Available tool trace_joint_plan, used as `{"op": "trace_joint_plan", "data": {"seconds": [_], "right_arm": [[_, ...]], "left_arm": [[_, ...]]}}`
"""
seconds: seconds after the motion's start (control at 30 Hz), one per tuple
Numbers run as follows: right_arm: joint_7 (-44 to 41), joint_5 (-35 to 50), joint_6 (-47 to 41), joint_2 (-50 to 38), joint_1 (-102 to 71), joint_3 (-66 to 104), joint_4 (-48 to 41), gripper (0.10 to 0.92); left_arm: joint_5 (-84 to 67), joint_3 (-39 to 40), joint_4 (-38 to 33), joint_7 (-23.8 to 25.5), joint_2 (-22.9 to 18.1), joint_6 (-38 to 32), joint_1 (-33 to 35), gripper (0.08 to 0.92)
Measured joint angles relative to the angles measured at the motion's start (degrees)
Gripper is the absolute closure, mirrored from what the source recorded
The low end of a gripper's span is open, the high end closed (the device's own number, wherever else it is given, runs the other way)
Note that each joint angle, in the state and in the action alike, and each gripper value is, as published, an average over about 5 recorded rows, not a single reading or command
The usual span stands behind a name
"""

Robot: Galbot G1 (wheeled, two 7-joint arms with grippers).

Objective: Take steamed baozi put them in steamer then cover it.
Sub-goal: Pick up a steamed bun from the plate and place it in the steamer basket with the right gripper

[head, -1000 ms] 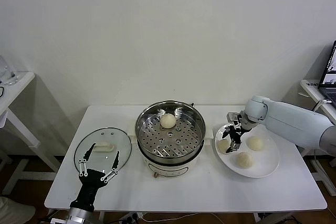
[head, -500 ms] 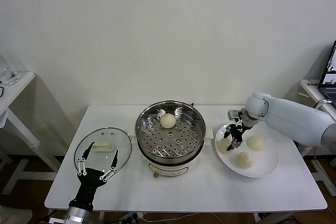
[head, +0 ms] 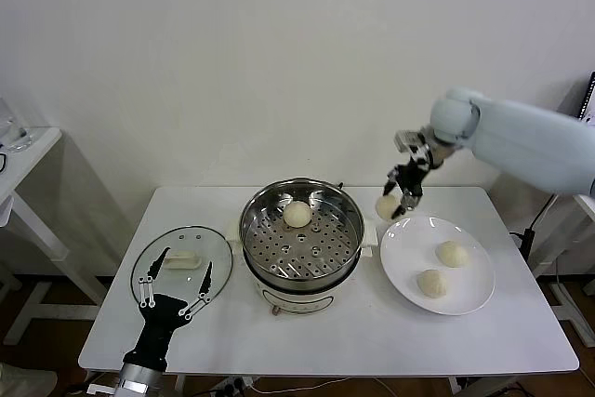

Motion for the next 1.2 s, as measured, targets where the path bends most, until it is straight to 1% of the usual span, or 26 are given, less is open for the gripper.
{"op": "trace_joint_plan", "data": {"seconds": [0.23, 0.53, 0.9, 1.2], "right_arm": [[0.24, 5.09, -1.96, 5.45, 3.74, -2.40, 2.97, 0.372], [3.51, 8.93, -4.93, 14.22, 3.53, -4.42, 3.53, 0.372], [6.94, 10.88, -7.31, 24.03, 0.94, -6.38, 0.90, 0.372], [8.29, 10.72, -8.07, 29.39, -1.57, -7.16, -2.15, 0.372]], "left_arm": [[-0.16, 0.22, -0.01, -0.02, 0.20, 0.05, -0.68, 0.177], [-0.18, 0.87, 0.31, -0.07, 0.22, 0.16, -1.69, 0.177], [-0.20, 1.20, 0.57, -0.20, 0.11, -0.14, -2.02, 0.177], [-0.23, 1.11, 0.69, -0.31, 0.34, -0.29, -1.95, 0.177]]}}
